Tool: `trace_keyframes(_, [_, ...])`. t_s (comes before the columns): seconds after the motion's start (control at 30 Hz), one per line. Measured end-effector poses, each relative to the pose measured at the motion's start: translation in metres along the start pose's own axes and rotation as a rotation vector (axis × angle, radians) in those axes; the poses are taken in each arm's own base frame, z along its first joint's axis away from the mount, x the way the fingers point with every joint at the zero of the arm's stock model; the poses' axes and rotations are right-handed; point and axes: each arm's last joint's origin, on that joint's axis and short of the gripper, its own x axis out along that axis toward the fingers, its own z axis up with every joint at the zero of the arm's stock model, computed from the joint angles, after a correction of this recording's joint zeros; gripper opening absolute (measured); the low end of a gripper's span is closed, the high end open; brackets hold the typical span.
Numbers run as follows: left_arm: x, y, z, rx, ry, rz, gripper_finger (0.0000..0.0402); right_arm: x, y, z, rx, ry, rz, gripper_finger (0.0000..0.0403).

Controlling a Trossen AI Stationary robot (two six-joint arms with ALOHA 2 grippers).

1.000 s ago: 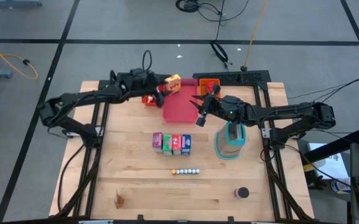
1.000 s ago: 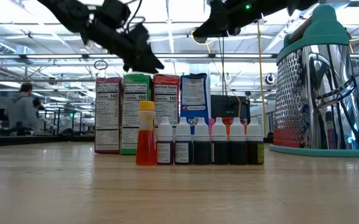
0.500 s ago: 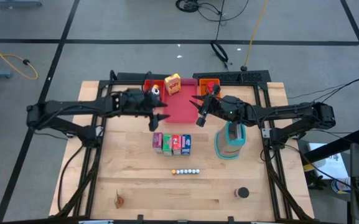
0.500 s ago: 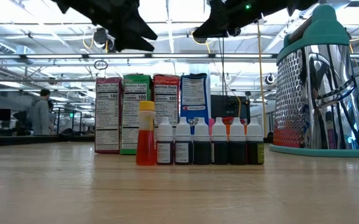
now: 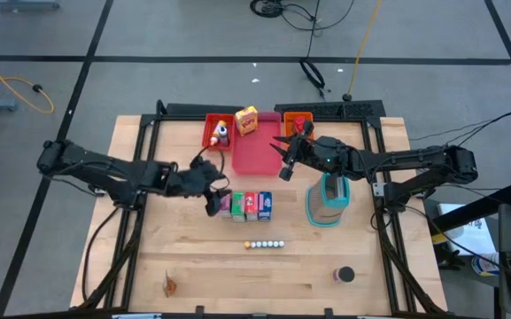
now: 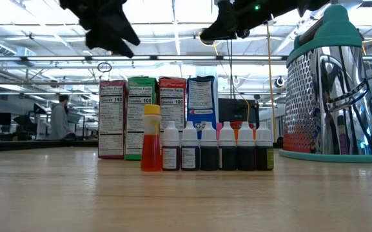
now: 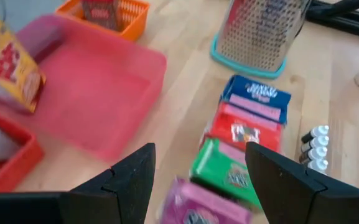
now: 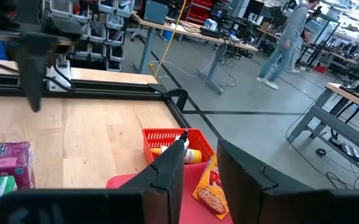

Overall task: Pick & Place Kitchen Items
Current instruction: Put the violet cereal box into the pink bin

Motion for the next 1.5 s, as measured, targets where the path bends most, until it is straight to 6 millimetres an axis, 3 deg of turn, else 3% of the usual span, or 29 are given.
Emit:
trace_keyframes(0.4, [-0.028,-0.037,-0.037,-0.098,0.017,0.067,0.0250,0.000,0.000,0.000,-0.001,0.000,0.000,0.0089])
trace_keyframes(0.63, [-0.031,-0.052,-0.056,-0.124,0.035,0.099,0.0250,0.000,0.000,0.000,-0.001,0.001,0.001,0.0089])
trace_keyframes(1.07, [-0.002,-0.075,-0.089,-0.099,0.073,0.205,0.0250,0.000,0.000,0.000,-0.001,0.000,0.001,0.0089])
trace_keyframes(1.5, [0.036,-0.082,-0.118,-0.098,0.086,0.353,0.0250,0.000,0.000,0.000,-0.001,0.000,0.001,0.0089])
